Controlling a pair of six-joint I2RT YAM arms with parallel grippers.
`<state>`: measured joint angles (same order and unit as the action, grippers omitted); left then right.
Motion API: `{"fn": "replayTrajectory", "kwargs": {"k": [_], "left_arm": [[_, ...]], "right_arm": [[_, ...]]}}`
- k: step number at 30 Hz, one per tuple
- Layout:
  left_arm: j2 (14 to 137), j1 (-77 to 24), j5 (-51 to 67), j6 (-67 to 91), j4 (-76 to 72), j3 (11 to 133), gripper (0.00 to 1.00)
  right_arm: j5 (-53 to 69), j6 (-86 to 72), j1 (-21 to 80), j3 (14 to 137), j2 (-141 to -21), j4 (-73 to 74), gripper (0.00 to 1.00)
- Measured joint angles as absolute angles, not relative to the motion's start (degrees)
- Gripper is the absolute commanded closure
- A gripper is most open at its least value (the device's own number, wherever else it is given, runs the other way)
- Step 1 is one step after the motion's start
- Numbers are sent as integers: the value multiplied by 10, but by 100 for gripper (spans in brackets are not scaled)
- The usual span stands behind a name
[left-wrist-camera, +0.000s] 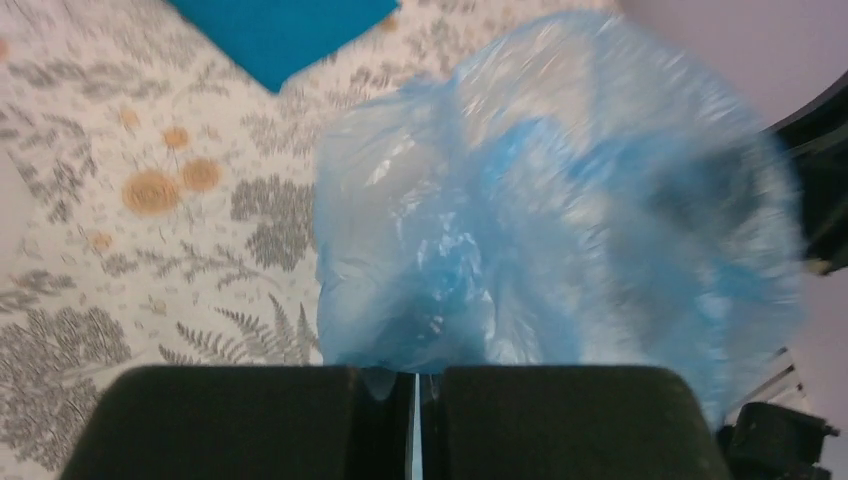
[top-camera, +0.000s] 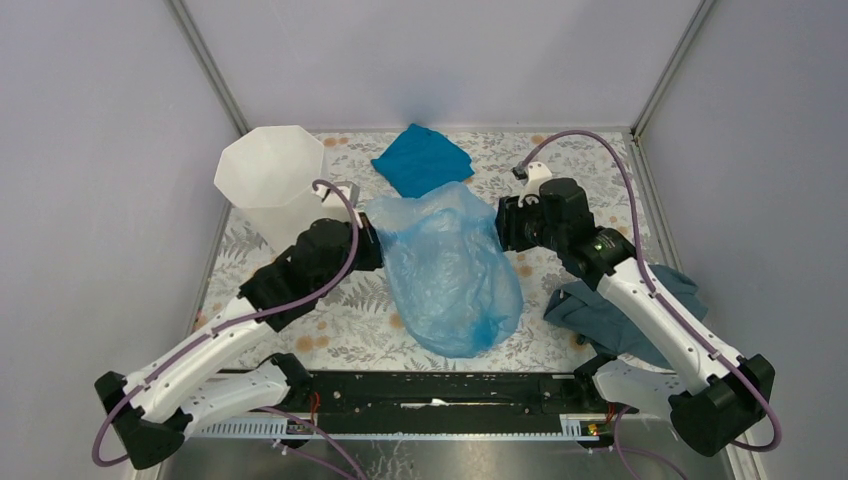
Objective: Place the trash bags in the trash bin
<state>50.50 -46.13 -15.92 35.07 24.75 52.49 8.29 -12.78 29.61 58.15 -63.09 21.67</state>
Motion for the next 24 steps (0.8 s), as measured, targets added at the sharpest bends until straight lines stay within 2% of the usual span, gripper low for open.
{"fn": "replayTrajectory", "kwargs": {"k": [3,8,14,19,24], "left_arm": [[494,-461,-175,335,243,560,100],[495,-461,-189,286,238,646,100],[516,-462,-130,214,215,766,100],[546,-496,-47,167,191,787,100],[600,-558,-23,119,197,749,100]], "right_arm": [[53,-127,296,582,-627,223,21],[-24,-124,296,596,-631,267,1],[-114,-123,296,641,-642,314,0],[-35,-149,296,652,-618,299,0],[31,-206,296,601,-551,233,0]]}}
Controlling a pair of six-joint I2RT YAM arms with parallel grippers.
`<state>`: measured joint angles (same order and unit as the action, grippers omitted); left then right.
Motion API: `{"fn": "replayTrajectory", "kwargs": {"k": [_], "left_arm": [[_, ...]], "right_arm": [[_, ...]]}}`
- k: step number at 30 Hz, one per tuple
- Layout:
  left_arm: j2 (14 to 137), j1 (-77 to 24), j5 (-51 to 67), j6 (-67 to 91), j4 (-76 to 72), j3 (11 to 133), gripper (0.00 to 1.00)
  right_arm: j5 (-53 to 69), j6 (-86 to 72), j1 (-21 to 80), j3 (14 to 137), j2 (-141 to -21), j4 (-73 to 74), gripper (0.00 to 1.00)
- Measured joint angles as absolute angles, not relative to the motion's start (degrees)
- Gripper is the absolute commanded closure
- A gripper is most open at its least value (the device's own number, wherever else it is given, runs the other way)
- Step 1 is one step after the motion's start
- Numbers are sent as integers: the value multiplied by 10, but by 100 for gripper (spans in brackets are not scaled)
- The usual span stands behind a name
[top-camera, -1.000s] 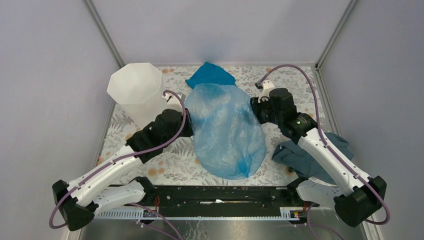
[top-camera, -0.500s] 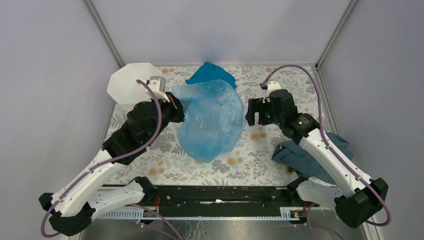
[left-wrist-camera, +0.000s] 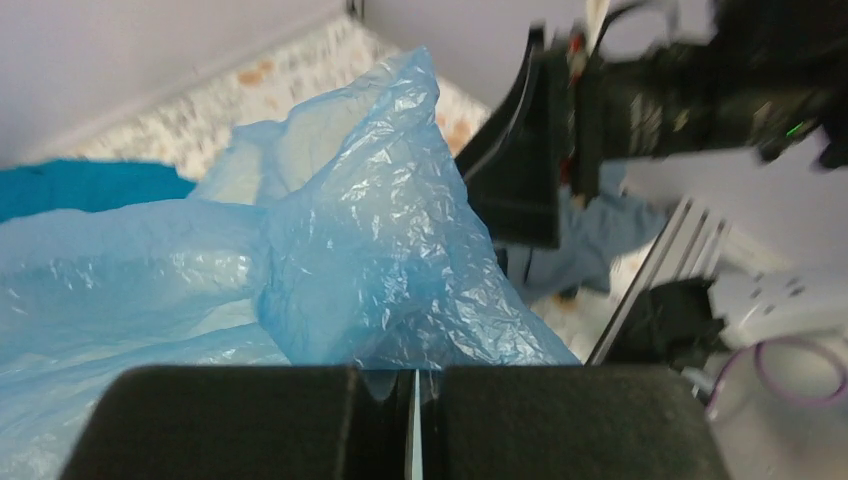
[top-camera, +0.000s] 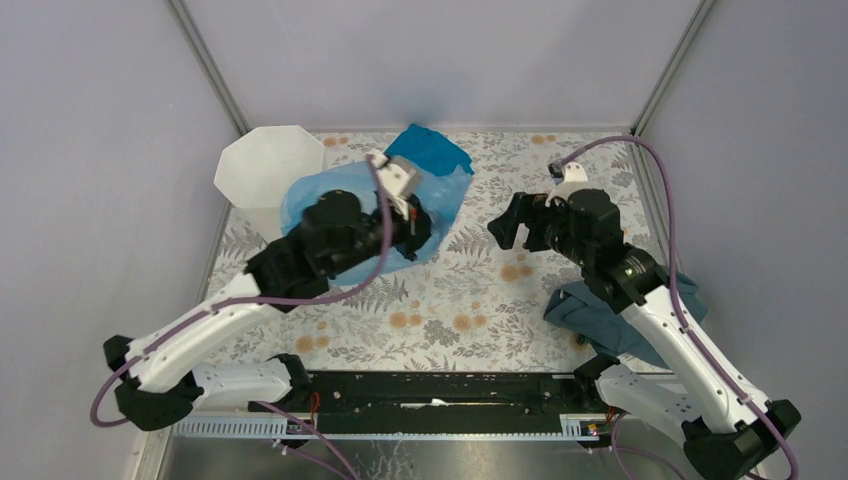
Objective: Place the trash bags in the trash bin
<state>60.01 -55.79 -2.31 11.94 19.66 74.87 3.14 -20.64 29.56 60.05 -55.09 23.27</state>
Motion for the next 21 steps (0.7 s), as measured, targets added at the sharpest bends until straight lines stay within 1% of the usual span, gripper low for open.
{"fn": "replayTrajectory", "kwargs": {"k": [3,7,8,9,10,11,12,14,18,19,20,21], "left_arm": [[632,-586,-37,104,204,713,100],[654,-615,-54,105,208,668,99],[659,-623,-59,106,208,658,91],[664,-630,-65,109,208,649,64],[670,-637,-69,111,208,643,46],[675,-642,-72,110,209,641,37],[683,-647,-75,114,210,639,30],[689,-655,-77,122,214,637,20],[675,-658,-81,133,238,637,12],[667,-658,-82,135,250,638,6],[659,-658,-84,137,261,641,3],[650,-658,-86,140,272,644,1]], "right_arm": [[13,-250,296,545,-514,208,0],[-29,-295,296,461,-494,181,0],[-37,-301,296,444,-492,179,0],[-50,-307,296,421,-491,175,0],[-55,-310,296,410,-491,175,0],[-63,-312,296,402,-493,175,0],[-66,-312,295,399,-496,176,0],[-70,-310,295,400,-503,172,0],[-100,-293,295,405,-505,176,0],[-109,-289,295,405,-502,178,0],[-116,-284,295,406,-498,181,0],[-126,-280,295,407,-492,185,0]]}}
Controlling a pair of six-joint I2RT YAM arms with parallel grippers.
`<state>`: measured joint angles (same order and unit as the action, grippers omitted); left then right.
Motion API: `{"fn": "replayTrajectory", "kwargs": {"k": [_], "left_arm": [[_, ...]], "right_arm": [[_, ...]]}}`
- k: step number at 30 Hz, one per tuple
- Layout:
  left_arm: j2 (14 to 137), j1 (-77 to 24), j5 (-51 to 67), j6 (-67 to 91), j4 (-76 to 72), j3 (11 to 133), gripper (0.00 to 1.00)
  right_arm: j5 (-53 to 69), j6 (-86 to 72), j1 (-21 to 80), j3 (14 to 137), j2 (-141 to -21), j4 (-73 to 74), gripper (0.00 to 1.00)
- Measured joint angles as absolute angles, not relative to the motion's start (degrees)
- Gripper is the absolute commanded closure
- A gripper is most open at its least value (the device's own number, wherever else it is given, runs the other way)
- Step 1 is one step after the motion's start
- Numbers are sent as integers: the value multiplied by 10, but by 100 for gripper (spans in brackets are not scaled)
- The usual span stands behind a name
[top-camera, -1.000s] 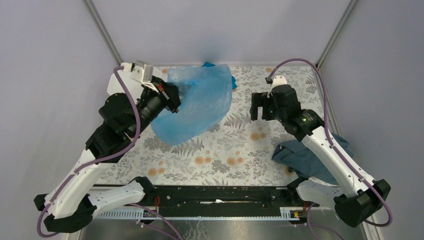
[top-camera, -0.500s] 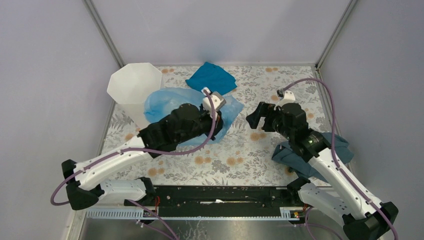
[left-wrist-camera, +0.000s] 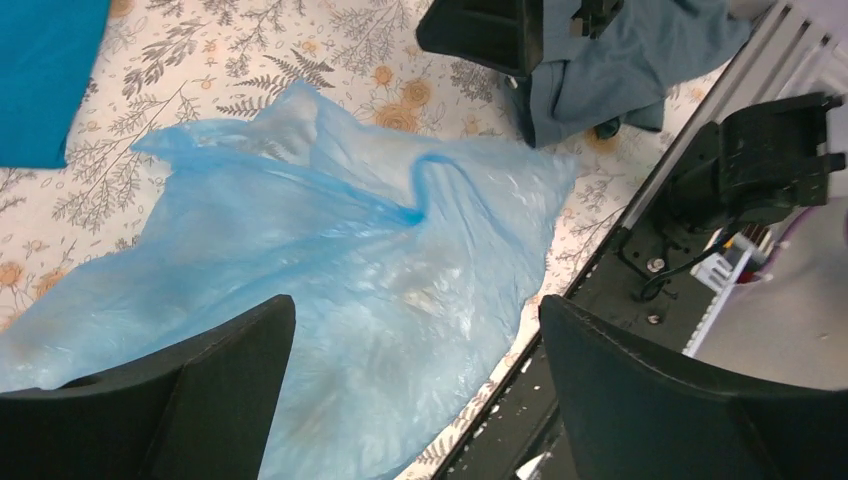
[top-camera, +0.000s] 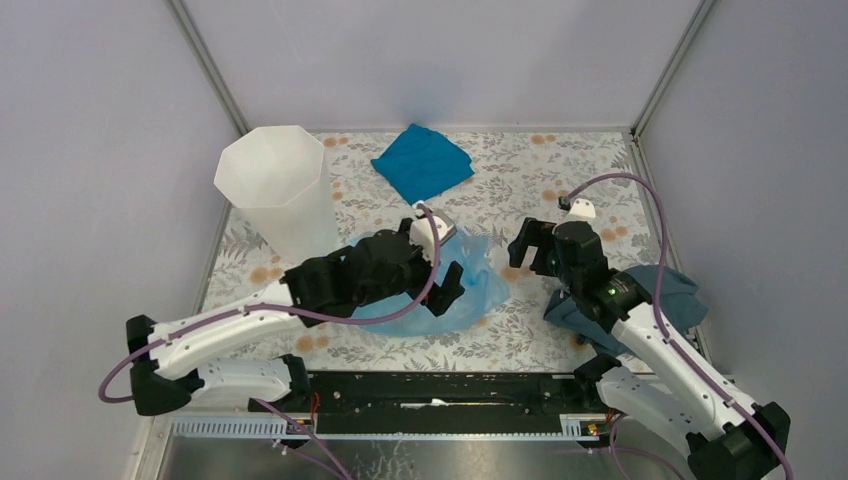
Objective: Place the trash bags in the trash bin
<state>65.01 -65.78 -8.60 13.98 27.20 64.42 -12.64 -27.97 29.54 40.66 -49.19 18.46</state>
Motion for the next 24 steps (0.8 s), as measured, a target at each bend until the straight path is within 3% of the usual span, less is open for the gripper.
{"fn": "replayTrajectory", "kwargs": {"k": [9,16,24], "left_arm": [[596,-646,-193,208,304,648,6],[727,-609,-204,272,280,602,24],[785,-571,-215,353,289,461,34]], "right_arm": [[-165,-242,295,451,-457,232,0],[-27,-232,293,445,-557,197,0],[128,-266,278,362,-608,143,0]]}}
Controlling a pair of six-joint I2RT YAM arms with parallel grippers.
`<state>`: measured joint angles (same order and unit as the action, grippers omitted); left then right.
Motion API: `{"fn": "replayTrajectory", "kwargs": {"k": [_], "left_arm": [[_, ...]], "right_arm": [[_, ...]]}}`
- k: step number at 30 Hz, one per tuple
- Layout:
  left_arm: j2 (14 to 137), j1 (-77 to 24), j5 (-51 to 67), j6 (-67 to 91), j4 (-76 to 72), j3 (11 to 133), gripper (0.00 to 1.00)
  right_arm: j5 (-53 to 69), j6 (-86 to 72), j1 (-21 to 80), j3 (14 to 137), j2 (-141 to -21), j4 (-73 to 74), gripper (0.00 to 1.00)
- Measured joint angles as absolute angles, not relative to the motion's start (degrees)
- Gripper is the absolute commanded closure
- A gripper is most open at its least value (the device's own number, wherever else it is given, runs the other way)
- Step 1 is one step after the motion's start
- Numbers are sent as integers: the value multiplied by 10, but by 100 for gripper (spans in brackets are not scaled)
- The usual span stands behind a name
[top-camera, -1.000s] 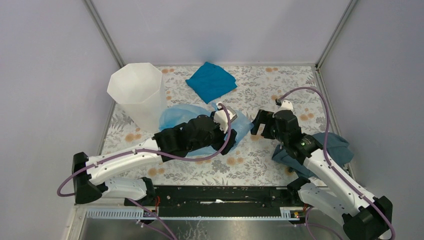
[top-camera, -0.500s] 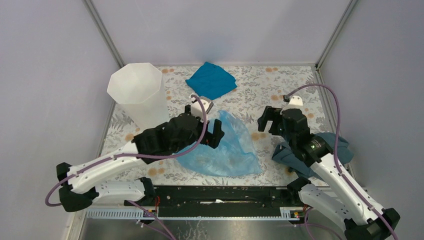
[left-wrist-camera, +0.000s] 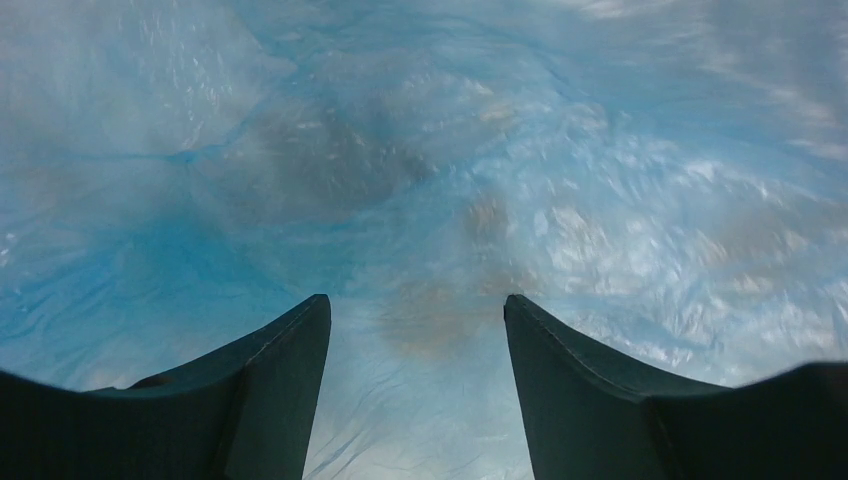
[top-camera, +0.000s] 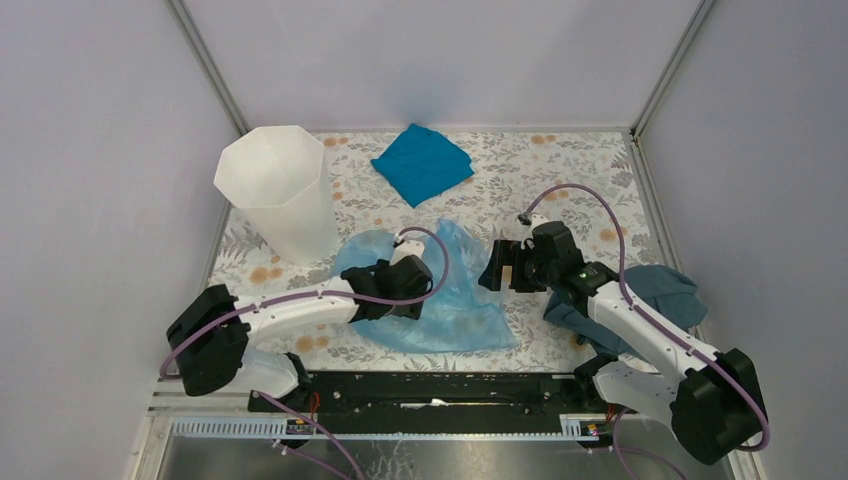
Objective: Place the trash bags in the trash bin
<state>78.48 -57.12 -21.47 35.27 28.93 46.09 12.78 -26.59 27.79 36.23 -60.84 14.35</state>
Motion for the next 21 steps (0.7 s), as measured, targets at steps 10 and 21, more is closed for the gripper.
{"fn": "replayTrajectory", "kwargs": {"k": [10,21], "left_arm": [[734,-521,-198,425,277,366,37],[729,-514,-166,438,238,352,37]], "right_arm": [[270,-315,209,294,-618,68,0],[389,-335,188,222,-656,-6,0]]}}
